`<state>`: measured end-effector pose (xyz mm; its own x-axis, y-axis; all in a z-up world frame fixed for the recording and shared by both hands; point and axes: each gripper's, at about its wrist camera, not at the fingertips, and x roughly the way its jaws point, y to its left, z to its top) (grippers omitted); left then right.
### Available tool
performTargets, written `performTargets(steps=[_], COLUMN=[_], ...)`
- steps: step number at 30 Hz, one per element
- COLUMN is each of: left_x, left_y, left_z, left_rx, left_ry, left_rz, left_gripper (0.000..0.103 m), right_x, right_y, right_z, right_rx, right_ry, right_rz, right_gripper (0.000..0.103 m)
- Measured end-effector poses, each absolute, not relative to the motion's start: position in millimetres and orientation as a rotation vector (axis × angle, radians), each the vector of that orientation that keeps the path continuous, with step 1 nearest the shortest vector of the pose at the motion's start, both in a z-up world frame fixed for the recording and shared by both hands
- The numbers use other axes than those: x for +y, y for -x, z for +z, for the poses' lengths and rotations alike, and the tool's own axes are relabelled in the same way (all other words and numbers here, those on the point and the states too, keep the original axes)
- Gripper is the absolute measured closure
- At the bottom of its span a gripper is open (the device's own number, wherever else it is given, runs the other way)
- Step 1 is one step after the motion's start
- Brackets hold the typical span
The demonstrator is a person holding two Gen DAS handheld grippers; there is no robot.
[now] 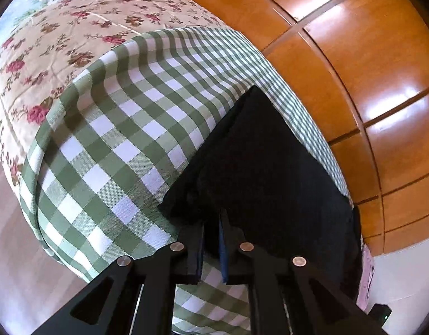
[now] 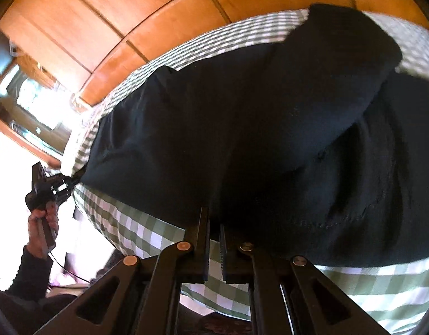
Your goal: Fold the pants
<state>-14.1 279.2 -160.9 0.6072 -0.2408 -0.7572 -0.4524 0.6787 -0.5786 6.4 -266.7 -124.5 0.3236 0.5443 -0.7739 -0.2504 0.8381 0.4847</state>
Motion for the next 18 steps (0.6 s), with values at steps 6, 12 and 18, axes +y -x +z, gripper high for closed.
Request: performTargets(steps=[6,12,18], left_x=[291.9,288.0,208.5], left_y=[30.4,47.9,5.7], left_z=[-142.4,-101.4,-96.2], left_rx=[0.909,0.792,0.821], left_ry=[0.848,0.695,0.539], left_rz=[0.249,0.354,0.098], left_gripper=[0.080,0.080,0.080], right_x=[-261.6,-268.6,-275.8], right_y=[-5.8,3.0,-23.7], right_z=[-117.0,-99.1,-50.9], right_rx=[1.158,1.216,1.074], right_ry=[-0.228,-0.113,-0.242], right_rz=[0.545,0.604,0.700], right_gripper=[0.093,0.083,0.082])
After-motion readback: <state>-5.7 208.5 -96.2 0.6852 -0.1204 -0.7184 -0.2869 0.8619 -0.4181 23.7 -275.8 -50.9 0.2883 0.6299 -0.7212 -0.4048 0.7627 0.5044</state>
